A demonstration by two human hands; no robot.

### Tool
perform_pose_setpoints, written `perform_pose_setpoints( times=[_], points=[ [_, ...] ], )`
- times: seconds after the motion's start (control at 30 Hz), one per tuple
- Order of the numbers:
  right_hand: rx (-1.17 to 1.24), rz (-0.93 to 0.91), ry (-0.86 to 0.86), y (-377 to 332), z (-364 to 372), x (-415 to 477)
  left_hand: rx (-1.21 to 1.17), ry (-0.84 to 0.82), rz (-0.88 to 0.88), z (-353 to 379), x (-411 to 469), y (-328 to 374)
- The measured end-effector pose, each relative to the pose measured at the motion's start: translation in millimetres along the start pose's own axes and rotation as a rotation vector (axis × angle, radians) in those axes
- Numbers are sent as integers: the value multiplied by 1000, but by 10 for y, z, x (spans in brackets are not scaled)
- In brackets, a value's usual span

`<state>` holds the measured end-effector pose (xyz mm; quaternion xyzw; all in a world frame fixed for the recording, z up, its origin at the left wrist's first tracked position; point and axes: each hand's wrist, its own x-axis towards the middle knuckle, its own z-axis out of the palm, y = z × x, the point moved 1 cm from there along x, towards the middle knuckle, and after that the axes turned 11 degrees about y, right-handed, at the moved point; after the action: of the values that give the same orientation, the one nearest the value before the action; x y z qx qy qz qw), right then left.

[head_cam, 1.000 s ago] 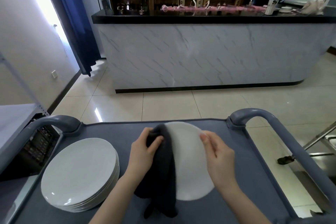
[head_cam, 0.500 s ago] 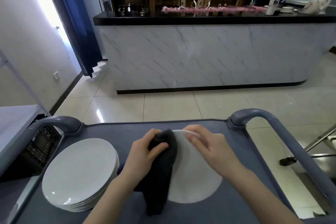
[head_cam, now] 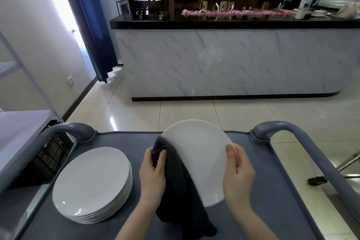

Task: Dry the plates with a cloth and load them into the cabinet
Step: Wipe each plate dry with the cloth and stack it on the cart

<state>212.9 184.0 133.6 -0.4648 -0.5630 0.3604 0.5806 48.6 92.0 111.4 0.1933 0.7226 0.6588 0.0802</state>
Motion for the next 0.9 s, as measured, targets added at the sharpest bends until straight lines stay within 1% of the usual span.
perform_pose_setpoints(
  times=[0.07,0.13,0.23,0.3,0.4,0.43,0.47,0.53,0.63,0.73,0.8,0.83,0.87,0.9],
  points=[
    [5,58,25,14,8,-20,-16,17,-42,21,-57,-63],
    [-42,-9,-39,-5,-29,50,24,-38,17,-3,2,-54],
    [-125,-147,-164,-97,-114,289,99,-177,146,-57,127,66],
    [-170,-246,-286,-163,-131,440,131,-265,217,-63,185,176],
    [-295,-412,-574,-179,-78,483,239,-460,355,22,236,294],
    [-338,-459,-636,-165,-55,456,294,-527,415,59,235,312],
    [-356,-477,-658,-153,-38,422,330,-559,455,88,225,311],
    [-304,-445,-604,-124,-28,353,301,-508,454,117,212,306],
    [-179,-323,-429,-72,-62,259,225,-316,414,88,225,235],
    [-64,-131,-159,-26,-89,174,143,-134,180,34,178,86],
    [21,19,27,-8,-59,101,88,-78,30,61,37,-41],
    [49,67,84,-2,-46,72,53,-64,-16,82,-42,-88],
    [58,91,96,9,-43,48,17,-54,-42,91,-98,-105],
    [49,99,69,30,-47,34,-11,-49,-49,87,-115,-97]
  ],
)
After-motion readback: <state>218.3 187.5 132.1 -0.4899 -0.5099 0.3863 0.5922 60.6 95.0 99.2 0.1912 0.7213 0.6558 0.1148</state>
